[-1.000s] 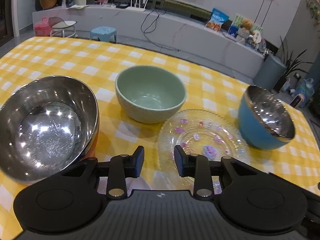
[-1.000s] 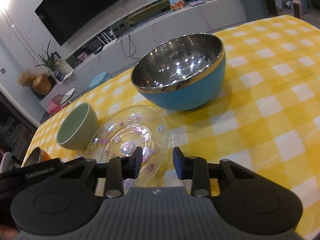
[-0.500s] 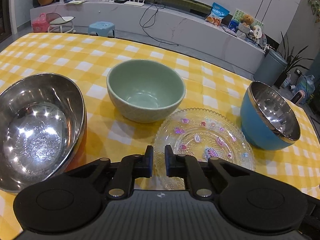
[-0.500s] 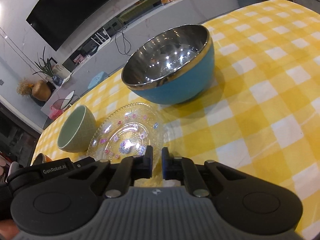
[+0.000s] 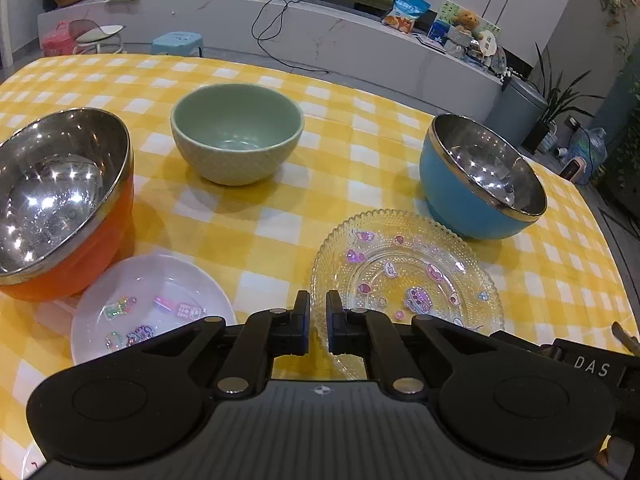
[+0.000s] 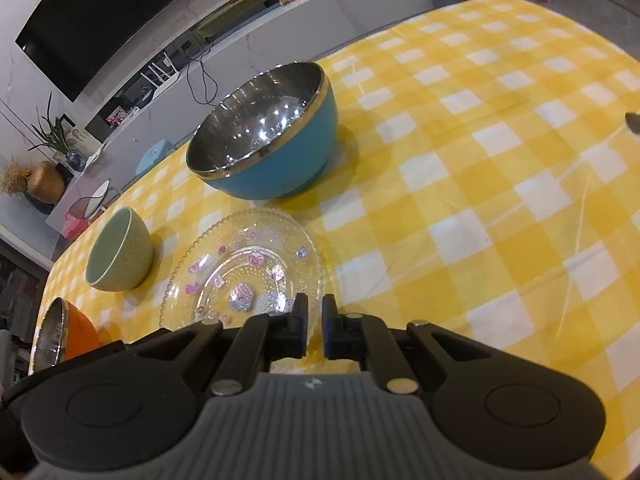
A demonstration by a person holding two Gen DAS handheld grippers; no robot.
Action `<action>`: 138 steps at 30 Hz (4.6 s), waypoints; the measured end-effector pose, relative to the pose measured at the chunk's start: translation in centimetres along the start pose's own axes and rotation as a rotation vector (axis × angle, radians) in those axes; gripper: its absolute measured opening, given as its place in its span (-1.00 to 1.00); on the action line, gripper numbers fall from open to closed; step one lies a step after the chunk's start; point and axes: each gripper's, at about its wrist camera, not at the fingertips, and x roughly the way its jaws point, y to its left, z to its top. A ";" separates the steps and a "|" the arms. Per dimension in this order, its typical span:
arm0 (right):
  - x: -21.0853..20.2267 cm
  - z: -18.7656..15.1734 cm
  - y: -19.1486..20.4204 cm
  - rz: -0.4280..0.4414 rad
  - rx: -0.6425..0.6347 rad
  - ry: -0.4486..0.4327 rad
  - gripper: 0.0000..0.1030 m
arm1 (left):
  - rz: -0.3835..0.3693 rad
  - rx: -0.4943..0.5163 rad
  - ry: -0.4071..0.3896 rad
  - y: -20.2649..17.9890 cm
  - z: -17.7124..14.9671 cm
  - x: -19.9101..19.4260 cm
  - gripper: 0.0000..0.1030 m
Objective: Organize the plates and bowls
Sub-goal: 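Move both grippers to the rim of the clear glass plate, then close both grippers on the clear glass plate rim, then carry the glass plate with both grippers and lower it onto the 'fruity' plate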
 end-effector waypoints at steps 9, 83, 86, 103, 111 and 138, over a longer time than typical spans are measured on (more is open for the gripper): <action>-0.1 1.3 -0.6 0.030 0.018 -0.068 -0.35 | -0.046 -0.046 -0.016 1.0 1.2 1.0 -0.42; -8.4 -10.5 2.8 0.334 -0.031 0.089 -0.89 | 0.008 -0.242 -0.077 9.7 -8.5 -14.9 -0.72; -7.8 -11.2 4.2 0.345 -0.077 0.101 -0.89 | 0.030 -0.271 -0.069 11.1 -8.9 -15.2 -0.72; -4.7 -13.0 7.2 0.295 -0.219 0.117 -0.89 | 0.116 -0.312 -0.003 13.5 -9.7 -13.7 -0.72; -4.3 -13.2 7.7 0.253 -0.262 0.096 -0.87 | 0.134 -0.302 0.012 13.2 -9.7 -13.1 -0.72; -4.7 -14.2 9.1 0.180 -0.380 0.046 -0.78 | 0.196 -0.270 0.015 12.6 -9.6 -12.8 -0.71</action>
